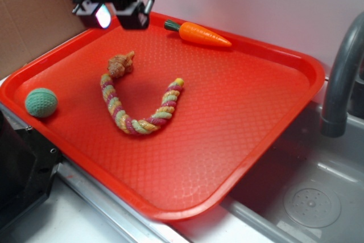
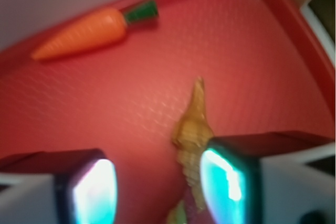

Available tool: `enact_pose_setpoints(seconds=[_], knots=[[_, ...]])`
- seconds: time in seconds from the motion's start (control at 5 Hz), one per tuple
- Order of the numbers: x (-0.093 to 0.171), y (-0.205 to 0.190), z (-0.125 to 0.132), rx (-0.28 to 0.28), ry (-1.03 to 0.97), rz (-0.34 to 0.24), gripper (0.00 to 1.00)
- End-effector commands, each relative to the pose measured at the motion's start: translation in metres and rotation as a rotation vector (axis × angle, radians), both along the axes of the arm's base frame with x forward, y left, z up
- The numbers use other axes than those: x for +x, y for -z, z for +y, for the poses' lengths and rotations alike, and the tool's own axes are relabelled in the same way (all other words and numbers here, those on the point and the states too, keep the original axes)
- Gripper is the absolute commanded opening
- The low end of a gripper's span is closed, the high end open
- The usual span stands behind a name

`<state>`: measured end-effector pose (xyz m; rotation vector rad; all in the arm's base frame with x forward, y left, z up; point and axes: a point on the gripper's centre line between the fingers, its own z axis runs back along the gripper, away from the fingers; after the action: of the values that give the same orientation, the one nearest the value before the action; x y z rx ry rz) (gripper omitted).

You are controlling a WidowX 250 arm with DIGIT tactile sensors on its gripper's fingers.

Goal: Grab the shell.

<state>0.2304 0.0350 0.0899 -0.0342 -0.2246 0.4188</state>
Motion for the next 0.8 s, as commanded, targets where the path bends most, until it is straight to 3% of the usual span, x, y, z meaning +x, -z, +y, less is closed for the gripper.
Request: enact_pose_setpoints(seconds=[0.0, 0.2, 0.4, 0.6], knots=[[-0.019, 0.04, 0.033, 0.015, 0.004, 0.048, 1.0], [-0.009, 0.067, 0.027, -0.011, 0.061, 0.054, 1.0], [-0.004, 0.068, 0.019, -0.001, 0.082, 0.045, 0.0], [-0.004, 0.057, 0.015, 0.013, 0.092, 0.04, 0.0]])
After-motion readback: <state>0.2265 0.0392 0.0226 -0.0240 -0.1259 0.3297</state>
